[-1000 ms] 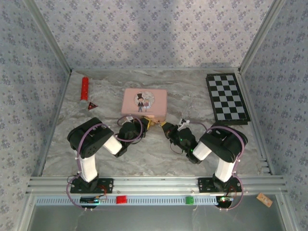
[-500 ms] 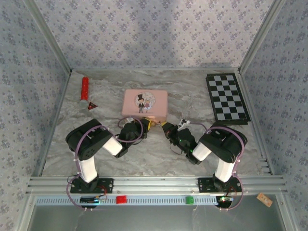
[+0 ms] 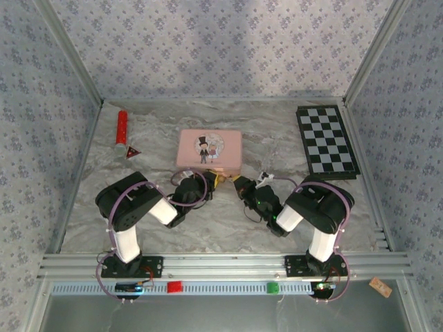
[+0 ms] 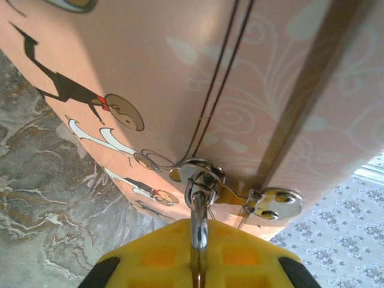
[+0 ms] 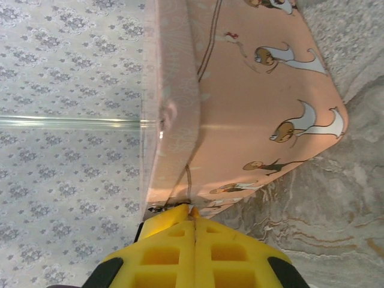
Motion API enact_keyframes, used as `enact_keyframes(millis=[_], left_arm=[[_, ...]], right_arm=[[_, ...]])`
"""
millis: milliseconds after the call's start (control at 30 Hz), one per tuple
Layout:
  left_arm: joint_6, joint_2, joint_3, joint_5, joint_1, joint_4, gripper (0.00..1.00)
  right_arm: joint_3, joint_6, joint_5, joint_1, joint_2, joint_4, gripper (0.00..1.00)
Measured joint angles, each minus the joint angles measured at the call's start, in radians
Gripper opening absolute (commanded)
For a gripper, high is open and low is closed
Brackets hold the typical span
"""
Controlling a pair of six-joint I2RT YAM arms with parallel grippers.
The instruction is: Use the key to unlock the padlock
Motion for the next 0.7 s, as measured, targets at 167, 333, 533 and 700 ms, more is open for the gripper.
enact_keyframes(millis=[167, 333, 533, 700], left_arm=[[-0.001, 0.0, 0.004, -0.016, -0.006, -0.007, 0.03], [0.0, -0.002, 0.006, -0.021, -0.007, -0.023, 0.03], [0.005, -0.027, 0.007, -0.029, -0.008, -0.058, 0.03], [0.016, -0.035, 0.007, -0.042, -0.008, -0.074, 0.03]], right_arm=[[0.0, 0.008, 0.017, 0.01, 0.013, 0.0, 0.0], [0.001, 0.019, 0.021, 0.016, 0.016, 0.0, 0.0], [0.002, 0.03, 0.014, 0.026, 0.029, 0.0, 0.0], [0.011, 0.034, 0.007, 0.026, 0.036, -0.001, 0.0]])
